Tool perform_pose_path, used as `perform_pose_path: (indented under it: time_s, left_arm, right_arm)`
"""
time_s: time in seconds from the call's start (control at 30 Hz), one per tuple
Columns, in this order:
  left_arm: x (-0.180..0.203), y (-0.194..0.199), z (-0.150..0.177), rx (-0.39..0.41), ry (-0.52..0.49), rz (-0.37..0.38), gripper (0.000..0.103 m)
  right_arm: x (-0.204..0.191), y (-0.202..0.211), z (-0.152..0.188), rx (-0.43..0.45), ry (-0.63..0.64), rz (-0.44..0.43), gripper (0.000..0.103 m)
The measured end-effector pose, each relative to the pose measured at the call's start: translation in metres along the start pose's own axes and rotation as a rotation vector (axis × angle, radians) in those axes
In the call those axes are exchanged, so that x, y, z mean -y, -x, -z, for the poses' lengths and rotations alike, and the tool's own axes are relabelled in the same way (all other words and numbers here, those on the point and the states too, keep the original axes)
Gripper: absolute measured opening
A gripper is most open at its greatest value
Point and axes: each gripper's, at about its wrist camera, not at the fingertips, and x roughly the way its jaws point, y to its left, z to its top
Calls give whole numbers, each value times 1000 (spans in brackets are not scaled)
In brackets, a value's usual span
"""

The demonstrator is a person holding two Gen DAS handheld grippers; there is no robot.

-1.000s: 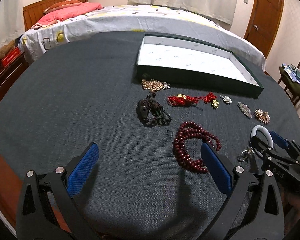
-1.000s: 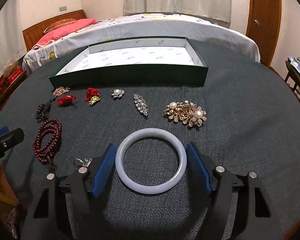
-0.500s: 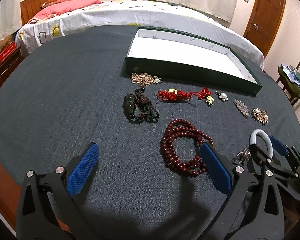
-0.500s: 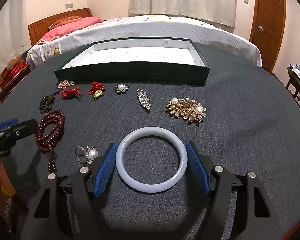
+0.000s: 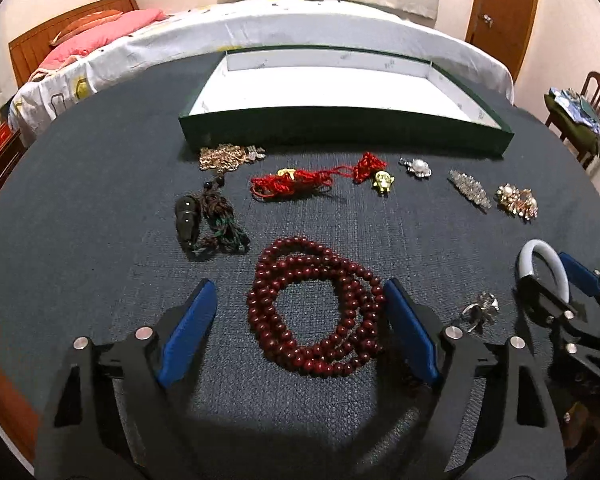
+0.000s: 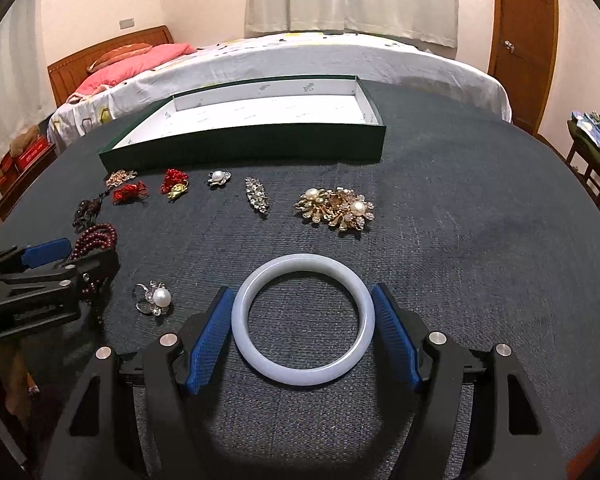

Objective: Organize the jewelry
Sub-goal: 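Grasp the dark red bead bracelet with the left gripper while the right gripper grasps the white jade bangle, then carry bracelet and bangle into the green box and open both grippers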

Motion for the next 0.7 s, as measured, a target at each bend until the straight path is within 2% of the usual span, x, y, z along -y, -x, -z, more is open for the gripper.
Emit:
perform_pose_path:
  time_s: [0.1,0.17,0.43,0.53,0.7]
  left_arm:
    - [2,1,1,15,-14,3,72]
    - [3,3,2,24,-20,13,59]
    - [-3,11,10,41,-7,40,20]
    - [-6,12,10,40,15,69,16]
    - [-5,18,10,51,8,69,11]
  right_arm:
    - [0,0,0,2,0,-3,68]
    - [1,0,0,1,-1,-4,68]
    - [-1,2,0,4,4,-5,68]
    - [-2,4,0,11,7,-6,68]
    - [-2,7,-1,23,6,-9,68]
